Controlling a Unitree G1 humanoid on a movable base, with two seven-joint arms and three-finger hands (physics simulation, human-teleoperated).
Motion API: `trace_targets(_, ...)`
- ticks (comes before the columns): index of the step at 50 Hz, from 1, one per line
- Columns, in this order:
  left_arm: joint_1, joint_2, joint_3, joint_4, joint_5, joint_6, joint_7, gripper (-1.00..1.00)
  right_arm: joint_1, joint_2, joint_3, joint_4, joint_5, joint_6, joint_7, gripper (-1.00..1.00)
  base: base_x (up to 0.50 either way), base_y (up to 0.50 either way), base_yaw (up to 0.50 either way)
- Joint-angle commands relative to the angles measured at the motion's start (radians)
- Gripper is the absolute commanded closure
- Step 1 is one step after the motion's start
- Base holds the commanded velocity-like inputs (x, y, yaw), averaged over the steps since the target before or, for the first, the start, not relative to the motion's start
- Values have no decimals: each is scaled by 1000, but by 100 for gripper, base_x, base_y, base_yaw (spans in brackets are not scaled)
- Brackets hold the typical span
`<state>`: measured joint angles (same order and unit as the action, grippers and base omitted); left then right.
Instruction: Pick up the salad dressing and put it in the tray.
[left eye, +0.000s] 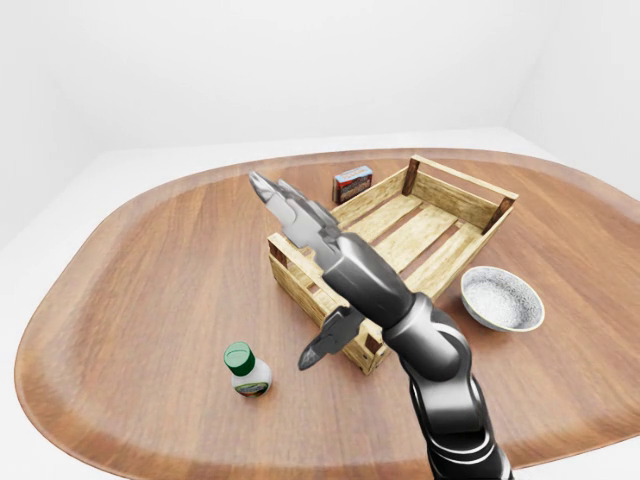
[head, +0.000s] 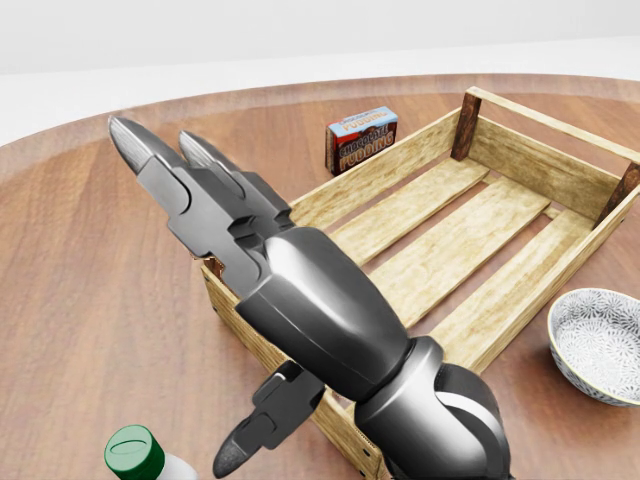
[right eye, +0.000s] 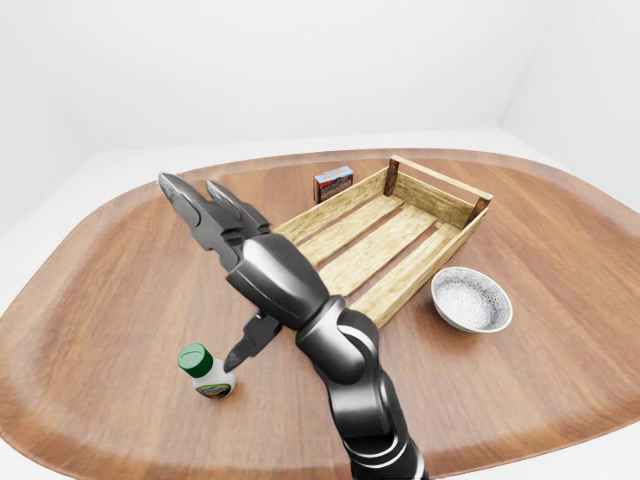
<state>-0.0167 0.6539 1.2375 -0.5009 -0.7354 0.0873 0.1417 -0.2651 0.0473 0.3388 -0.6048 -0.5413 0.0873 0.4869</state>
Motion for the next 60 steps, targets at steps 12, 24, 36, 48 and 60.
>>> trace_targets(12,0,-5,-7,14,6,0,-5,-100,-20,175,120,468,-390,0,211,-100,0,0,0)
trace_targets(24,3,-19,-23,33,20,0,-17,-100,-124,244,65,869,-474,0,211,-100,0,0,0)
trace_targets(36,7,-23,-23,49,18,0,-18,-100,-302,302,17,1227,-483,0,211,-100,0,0,0)
trace_targets(48,15,-28,-19,75,19,0,-31,-100,-416,302,-8,1443,-486,0,211,-100,0,0,0)
trace_targets(60,21,-34,-18,83,15,0,-34,-100,-609,302,-113,1785,-393,0,211,-100,0,0,0)
